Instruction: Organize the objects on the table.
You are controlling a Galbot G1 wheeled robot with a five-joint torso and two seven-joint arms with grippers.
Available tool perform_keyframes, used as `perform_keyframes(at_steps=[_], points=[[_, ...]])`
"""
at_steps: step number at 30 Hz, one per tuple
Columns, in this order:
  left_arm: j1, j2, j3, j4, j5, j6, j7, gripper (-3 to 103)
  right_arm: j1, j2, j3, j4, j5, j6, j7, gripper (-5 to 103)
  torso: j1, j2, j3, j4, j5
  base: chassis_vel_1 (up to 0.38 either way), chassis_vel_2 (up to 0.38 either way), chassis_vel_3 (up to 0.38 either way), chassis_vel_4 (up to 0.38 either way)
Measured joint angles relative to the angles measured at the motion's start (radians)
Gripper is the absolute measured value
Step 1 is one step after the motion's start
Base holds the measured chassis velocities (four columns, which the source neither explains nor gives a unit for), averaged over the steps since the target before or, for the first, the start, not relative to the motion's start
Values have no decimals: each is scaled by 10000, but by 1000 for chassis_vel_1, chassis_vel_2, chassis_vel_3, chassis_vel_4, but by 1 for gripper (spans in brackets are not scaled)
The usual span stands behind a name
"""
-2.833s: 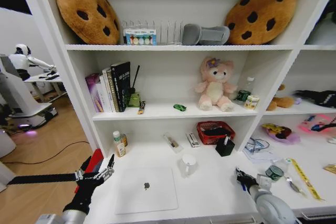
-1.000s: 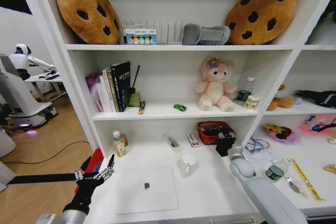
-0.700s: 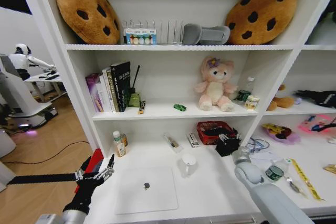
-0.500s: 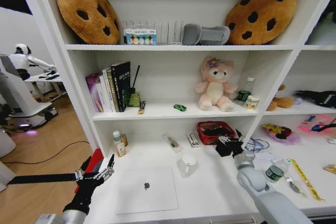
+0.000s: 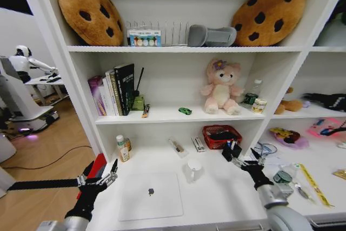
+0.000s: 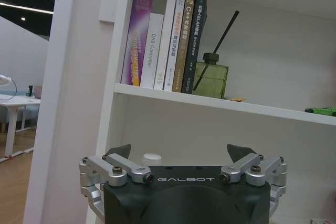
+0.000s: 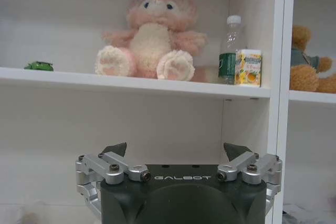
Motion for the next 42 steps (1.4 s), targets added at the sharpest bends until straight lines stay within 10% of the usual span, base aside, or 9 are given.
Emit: perform_keyframes(at_steps=[14, 42], points=[[0, 0, 1, 0, 0, 0, 0, 100, -2233, 1607, 378, 679, -888, 1755, -330, 100, 0, 0, 0, -3, 1, 0, 0, 0, 0], [0, 0, 0, 0, 0, 0, 0, 100, -1908, 1131, 722, 458, -338, 1721, -157, 100, 2, -1, 1, -2, 2, -37, -41, 41, 39]])
